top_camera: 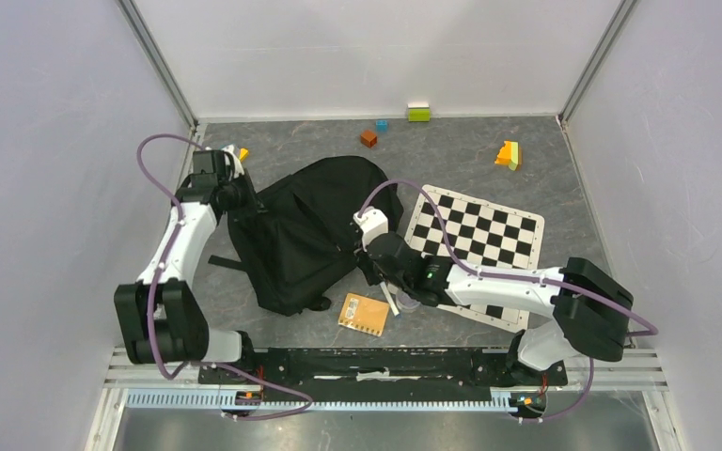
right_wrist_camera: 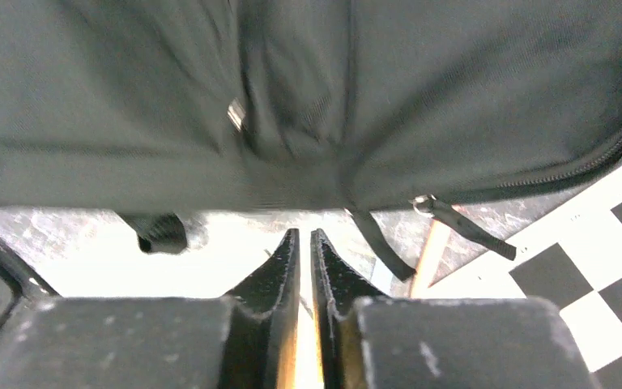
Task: Pack the student bag
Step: Unzip the student bag at the center of the board.
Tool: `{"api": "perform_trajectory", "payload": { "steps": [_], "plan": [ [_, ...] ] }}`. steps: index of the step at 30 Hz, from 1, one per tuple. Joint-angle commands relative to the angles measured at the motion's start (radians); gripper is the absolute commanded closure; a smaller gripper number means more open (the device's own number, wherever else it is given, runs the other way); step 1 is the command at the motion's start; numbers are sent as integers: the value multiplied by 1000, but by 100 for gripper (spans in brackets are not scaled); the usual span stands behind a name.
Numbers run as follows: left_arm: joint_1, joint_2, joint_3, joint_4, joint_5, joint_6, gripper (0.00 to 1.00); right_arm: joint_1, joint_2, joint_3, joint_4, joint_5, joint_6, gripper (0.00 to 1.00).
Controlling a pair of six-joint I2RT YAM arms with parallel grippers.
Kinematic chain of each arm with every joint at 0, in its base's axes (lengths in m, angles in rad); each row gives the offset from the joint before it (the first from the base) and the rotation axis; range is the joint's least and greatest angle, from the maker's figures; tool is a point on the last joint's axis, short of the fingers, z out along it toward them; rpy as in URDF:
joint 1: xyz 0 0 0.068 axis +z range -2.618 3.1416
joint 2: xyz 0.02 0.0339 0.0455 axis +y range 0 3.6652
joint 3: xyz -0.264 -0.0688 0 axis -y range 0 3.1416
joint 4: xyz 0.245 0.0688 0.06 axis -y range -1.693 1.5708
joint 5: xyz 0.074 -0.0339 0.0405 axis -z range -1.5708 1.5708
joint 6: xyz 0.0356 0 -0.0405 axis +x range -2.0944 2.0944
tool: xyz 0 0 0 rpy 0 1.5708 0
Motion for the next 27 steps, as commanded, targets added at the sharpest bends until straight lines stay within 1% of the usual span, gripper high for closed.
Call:
{"api": "perform_trajectory", "payload": {
  "steps": [1, 2, 3, 4, 5, 7, 9, 11, 14, 18, 22, 23, 27],
  "plan": [
    [11, 74, 148, 184, 1, -7, 91, 1, -12, 71, -179, 15, -112, 79],
    [11, 83, 157, 180, 4, -1, 73, 0, -4, 102, -190, 8, -140, 72],
    [11, 81, 157, 181, 2, 6, 50, 0, 6, 139, -200, 3, -163, 65],
    [11, 71, 150, 180, -8, 11, 32, 0, 18, 169, -210, -3, -193, 57],
    [10, 59, 138, 184, -25, 16, 20, -1, 33, 205, -216, -8, -218, 50],
    [9, 23, 102, 194, -58, 24, 9, -5, 72, 272, -233, -5, -262, 40],
    [6, -24, 71, 205, -80, 23, 6, -13, 114, 340, -239, -10, -283, 30],
    [-19, -64, 42, 222, -95, 23, 6, -27, 163, 420, -239, -44, -304, 25],
    [-59, -90, 25, 228, -97, 21, 5, -36, 259, 551, -253, -97, -339, 23],
    [-62, -89, 19, 233, -79, -10, 3, -38, 403, 716, -290, -168, -361, 22],
    [-63, -92, -5, 263, -42, -50, 1, -61, 500, 805, -324, -103, -308, 24],
    [-95, -93, -5, 258, -40, -50, 1, -75, 521, 821, -344, -72, -283, 26],
    [-106, -95, -5, 252, -53, -52, 0, -89, 539, 832, -389, 121, -270, 28]
  ]
}}
